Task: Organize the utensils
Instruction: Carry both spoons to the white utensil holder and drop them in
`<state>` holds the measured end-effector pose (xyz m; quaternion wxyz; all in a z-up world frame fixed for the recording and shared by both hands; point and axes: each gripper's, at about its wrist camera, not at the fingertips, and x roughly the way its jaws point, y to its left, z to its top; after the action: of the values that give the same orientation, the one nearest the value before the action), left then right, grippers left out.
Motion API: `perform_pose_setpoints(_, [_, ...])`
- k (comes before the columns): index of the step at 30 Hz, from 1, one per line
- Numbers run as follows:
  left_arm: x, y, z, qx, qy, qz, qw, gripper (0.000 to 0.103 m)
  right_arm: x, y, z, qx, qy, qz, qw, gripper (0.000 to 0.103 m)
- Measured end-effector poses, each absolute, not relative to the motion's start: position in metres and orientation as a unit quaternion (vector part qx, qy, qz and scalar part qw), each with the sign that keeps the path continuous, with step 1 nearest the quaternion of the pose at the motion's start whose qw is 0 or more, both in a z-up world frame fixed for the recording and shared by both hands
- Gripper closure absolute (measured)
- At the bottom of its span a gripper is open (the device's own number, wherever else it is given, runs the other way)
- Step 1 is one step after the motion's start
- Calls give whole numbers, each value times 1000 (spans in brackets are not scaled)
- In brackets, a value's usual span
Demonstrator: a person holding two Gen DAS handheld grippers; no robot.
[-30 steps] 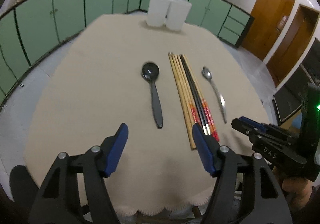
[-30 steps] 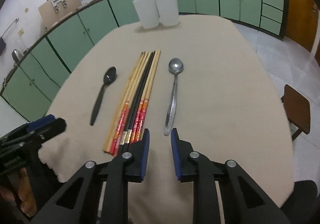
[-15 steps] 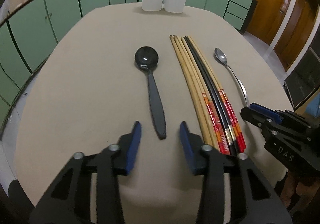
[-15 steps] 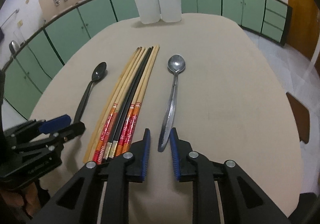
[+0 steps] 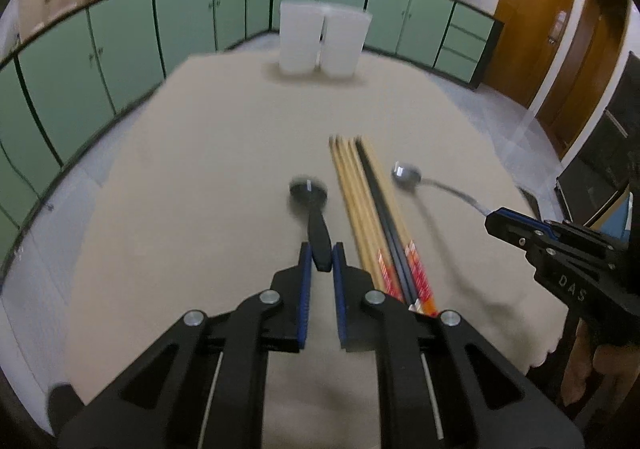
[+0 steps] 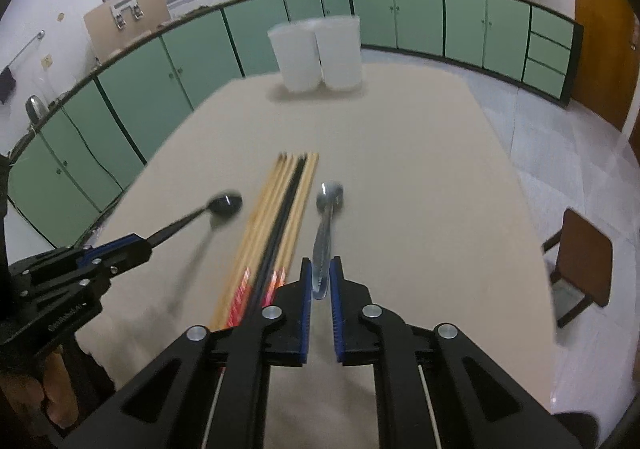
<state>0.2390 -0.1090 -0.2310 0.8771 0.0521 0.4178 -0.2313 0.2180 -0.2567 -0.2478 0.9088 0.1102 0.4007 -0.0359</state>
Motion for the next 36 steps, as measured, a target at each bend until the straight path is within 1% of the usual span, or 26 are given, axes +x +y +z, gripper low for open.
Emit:
perform_pose_setpoints(4, [247, -113, -208, 69, 397, -242, 883, 93, 234, -263, -224, 92, 399, -27, 912, 94])
perform_pose_setpoints(14, [304, -122, -182, 75, 427, -281, 856, 94, 302, -285, -184, 91, 458, 20, 884, 96])
perform_pose_setpoints(16, [314, -124, -175, 76, 427, -286, 854, 94, 314, -290, -178, 97, 470, 27, 877, 101])
perform_pose_setpoints(22, [331, -134, -151, 88, 415, -295, 856, 94, 333, -298, -161, 102, 481, 36, 870, 101])
perform_pose_setpoints(27, [353, -140, -132, 85, 404, -304, 859, 94, 348, -305, -143, 101, 471, 41, 875, 101])
perform_pose_setpoints(36, [431, -168, -78, 68, 375, -295, 876, 94, 422, -327, -73, 106, 431, 25, 896, 101])
